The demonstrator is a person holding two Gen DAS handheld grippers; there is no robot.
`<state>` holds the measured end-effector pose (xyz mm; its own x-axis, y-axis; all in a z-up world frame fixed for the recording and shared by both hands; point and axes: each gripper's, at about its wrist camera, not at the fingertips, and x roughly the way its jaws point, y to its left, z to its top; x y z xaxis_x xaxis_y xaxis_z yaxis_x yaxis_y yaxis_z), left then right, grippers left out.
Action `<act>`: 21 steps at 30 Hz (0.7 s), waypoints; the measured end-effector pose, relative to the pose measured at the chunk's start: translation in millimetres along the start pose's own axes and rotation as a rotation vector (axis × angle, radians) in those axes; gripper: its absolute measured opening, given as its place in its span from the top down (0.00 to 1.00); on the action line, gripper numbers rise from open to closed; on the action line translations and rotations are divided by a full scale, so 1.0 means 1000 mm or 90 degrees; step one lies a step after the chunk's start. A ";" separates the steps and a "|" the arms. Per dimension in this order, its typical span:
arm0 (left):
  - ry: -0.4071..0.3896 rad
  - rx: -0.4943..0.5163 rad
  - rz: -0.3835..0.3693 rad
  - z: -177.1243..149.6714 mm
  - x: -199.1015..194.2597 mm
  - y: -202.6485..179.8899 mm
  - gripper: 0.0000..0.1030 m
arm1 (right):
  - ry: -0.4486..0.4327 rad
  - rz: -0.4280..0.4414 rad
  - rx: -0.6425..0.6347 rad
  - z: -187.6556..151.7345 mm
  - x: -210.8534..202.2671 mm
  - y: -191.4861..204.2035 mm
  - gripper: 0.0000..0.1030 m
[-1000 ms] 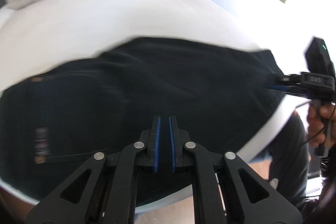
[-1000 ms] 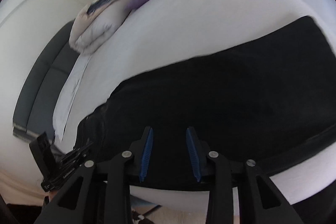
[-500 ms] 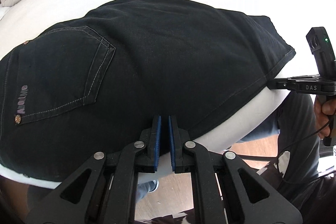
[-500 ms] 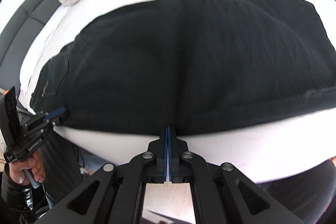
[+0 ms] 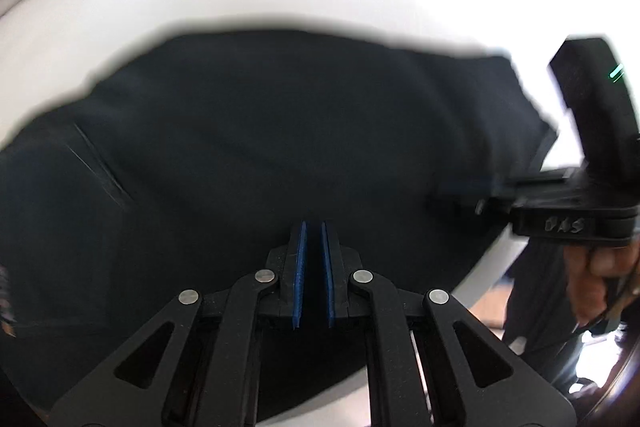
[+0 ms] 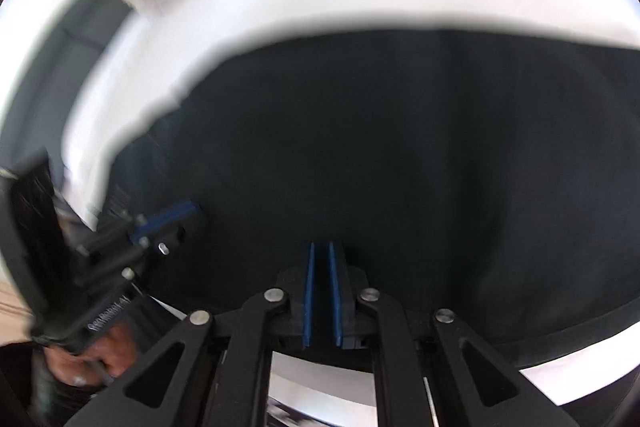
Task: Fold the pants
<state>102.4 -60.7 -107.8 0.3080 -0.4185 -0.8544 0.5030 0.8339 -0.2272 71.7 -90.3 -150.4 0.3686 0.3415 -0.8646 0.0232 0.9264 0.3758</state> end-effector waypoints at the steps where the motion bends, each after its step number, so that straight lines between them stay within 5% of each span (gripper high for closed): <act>1: -0.012 0.013 0.007 -0.006 -0.003 -0.004 0.93 | 0.001 -0.005 -0.014 -0.007 -0.002 0.001 1.00; 14: -0.013 0.027 0.026 -0.053 -0.018 -0.027 0.94 | 0.008 0.027 0.005 -0.039 -0.019 -0.013 1.00; 18: -0.012 0.015 0.016 -0.059 -0.017 -0.021 0.94 | -0.072 0.051 0.038 -0.009 -0.054 -0.019 0.93; 21: -0.010 0.015 0.020 -0.061 -0.016 -0.024 0.94 | -0.111 0.133 0.048 0.026 -0.057 -0.019 0.93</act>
<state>36.6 -52.0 -117.2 0.3358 -0.3984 -0.8535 0.5125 0.8376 -0.1893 74.7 -131.3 -99.3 0.5269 0.4858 -0.6974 -0.0041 0.8220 0.5695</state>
